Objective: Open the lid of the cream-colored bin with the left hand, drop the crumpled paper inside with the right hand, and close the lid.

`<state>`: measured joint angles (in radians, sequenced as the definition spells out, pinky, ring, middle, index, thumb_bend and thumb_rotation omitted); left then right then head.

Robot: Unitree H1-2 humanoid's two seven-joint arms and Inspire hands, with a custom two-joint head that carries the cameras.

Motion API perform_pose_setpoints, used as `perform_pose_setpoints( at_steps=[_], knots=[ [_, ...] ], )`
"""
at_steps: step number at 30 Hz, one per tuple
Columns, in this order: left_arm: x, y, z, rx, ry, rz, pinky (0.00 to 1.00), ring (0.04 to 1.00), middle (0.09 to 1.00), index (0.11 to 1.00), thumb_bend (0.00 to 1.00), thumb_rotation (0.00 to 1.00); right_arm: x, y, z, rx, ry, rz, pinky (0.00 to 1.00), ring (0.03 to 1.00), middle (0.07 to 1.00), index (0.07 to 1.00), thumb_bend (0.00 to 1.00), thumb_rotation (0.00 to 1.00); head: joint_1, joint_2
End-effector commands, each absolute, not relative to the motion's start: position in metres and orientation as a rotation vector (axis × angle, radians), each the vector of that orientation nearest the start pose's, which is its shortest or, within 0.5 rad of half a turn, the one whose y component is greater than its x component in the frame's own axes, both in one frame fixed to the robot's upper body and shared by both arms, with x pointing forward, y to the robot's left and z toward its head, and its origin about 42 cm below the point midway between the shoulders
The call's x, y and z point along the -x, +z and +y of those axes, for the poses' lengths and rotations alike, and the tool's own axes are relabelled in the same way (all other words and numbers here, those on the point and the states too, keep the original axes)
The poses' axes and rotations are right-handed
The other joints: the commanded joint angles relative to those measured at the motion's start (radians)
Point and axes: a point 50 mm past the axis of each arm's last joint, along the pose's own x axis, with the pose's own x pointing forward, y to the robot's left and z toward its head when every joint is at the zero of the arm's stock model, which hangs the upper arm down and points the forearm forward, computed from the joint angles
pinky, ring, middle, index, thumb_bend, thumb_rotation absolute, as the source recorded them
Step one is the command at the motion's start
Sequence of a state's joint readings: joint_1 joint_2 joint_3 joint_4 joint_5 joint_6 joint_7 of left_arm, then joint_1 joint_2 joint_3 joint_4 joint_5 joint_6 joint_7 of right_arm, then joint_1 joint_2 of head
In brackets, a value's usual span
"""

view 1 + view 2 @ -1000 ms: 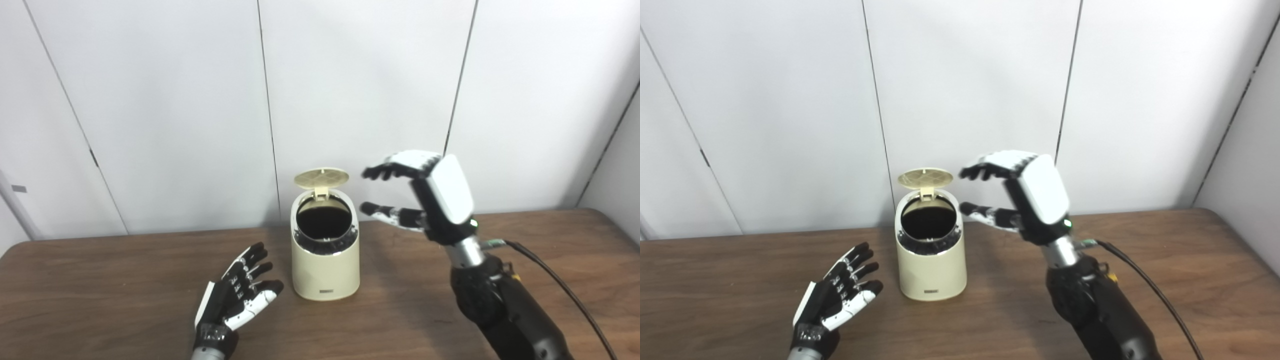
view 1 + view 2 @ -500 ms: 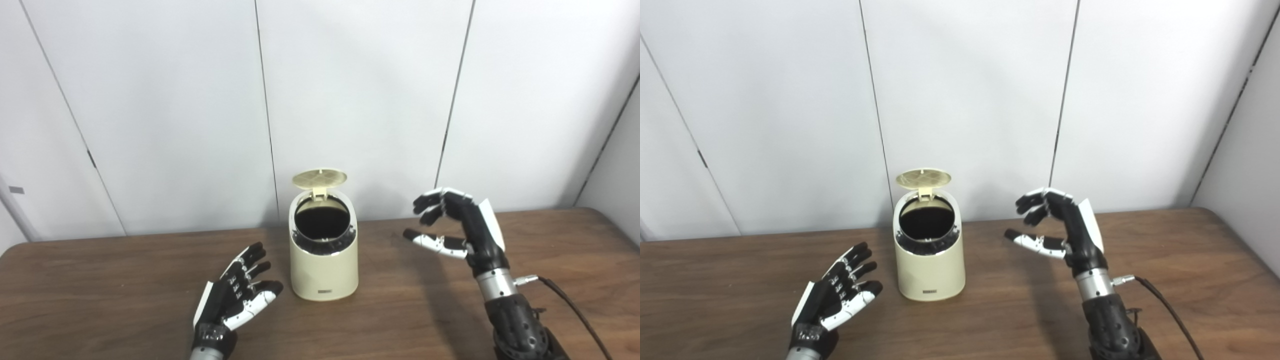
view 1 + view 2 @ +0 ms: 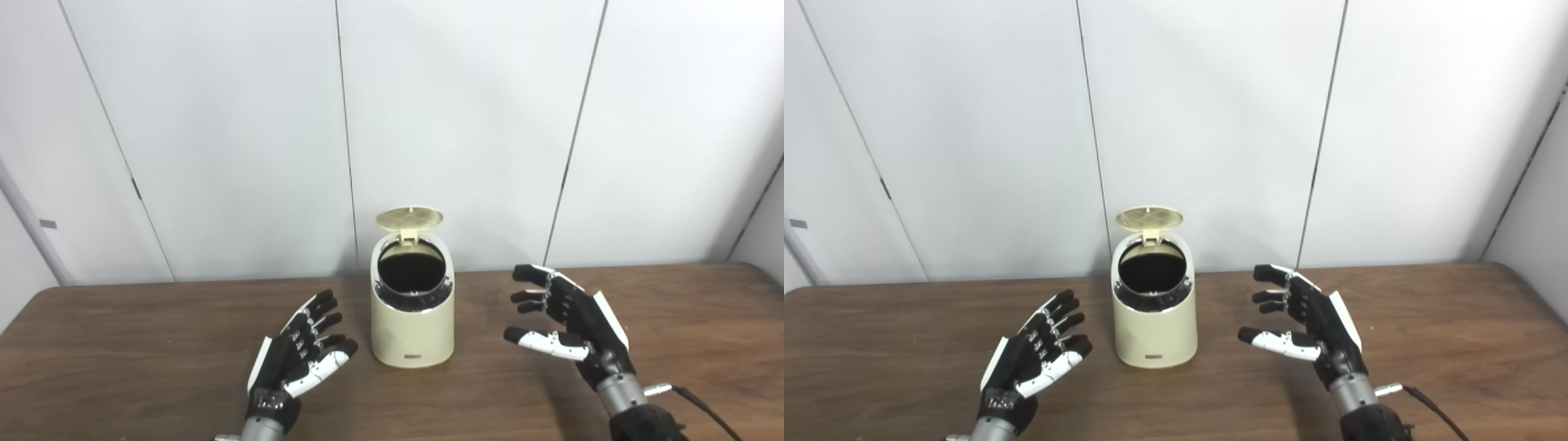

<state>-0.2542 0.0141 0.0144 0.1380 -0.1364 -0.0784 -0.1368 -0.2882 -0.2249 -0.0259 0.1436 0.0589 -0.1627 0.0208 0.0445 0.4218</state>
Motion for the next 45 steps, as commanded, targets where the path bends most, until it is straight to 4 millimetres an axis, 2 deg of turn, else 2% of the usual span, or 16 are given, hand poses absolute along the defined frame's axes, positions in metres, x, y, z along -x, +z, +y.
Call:
perform_pose_setpoints(
  at_steps=[1,8,14,17,21,25,29,35,45],
  knots=[
    [-0.366,0.162,0.191,0.123,-0.201,-0.267,0.72,0.852,0.894,0.915,0.71,0.12,-0.379,0.182,-0.278,0.155,0.024,-0.400,0.62,0.654,0.775,0.753,0.81,0.21,0.001,0.000],
    [-0.364,0.163,0.195,0.094,-0.195,-0.283,0.71,0.846,0.895,0.916,0.70,0.13,-0.374,0.161,-0.281,0.098,-0.012,-0.393,0.60,0.669,0.777,0.760,0.81,0.24,0.009,0.002],
    [-0.362,0.168,0.201,0.074,-0.192,-0.302,0.67,0.849,0.902,0.926,0.71,0.12,-0.373,0.155,-0.281,0.108,-0.020,-0.409,0.61,0.666,0.776,0.763,0.80,0.24,0.008,0.002],
    [-0.363,0.174,0.207,0.018,-0.175,-0.325,0.65,0.827,0.887,0.920,0.73,0.14,-0.371,0.157,-0.278,0.106,-0.007,-0.419,0.57,0.646,0.768,0.759,0.78,0.22,0.002,-0.006],
    [-0.370,0.191,0.213,-0.130,-0.157,-0.369,0.65,0.786,0.861,0.905,0.79,0.17,-0.371,0.158,-0.277,0.131,-0.007,-0.429,0.57,0.639,0.764,0.757,0.77,0.22,-0.001,-0.009],
    [-0.381,0.212,0.215,-0.179,-0.173,-0.398,0.67,0.784,0.851,0.881,0.86,0.17,-0.371,0.160,-0.275,0.124,-0.012,-0.424,0.58,0.646,0.758,0.746,0.78,0.21,-0.001,-0.014],
    [-0.394,0.235,0.213,-0.246,-0.196,-0.434,0.73,0.843,0.867,0.888,0.89,0.23,-0.372,0.161,-0.274,0.137,-0.007,-0.423,0.56,0.636,0.759,0.748,0.77,0.21,0.001,-0.018],
    [-0.412,0.261,0.208,-0.320,-0.236,-0.467,0.83,0.899,0.892,0.909,0.94,0.26,-0.371,0.162,-0.271,0.141,-0.016,-0.411,0.56,0.630,0.755,0.748,0.78,0.21,0.002,-0.020],
    [-0.436,0.292,0.199,-0.409,-0.278,-0.507,0.83,0.950,0.945,0.936,0.97,0.27,-0.371,0.164,-0.265,0.142,-0.023,-0.412,0.55,0.613,0.744,0.735,0.79,0.21,-0.012,-0.024]
  ],
)
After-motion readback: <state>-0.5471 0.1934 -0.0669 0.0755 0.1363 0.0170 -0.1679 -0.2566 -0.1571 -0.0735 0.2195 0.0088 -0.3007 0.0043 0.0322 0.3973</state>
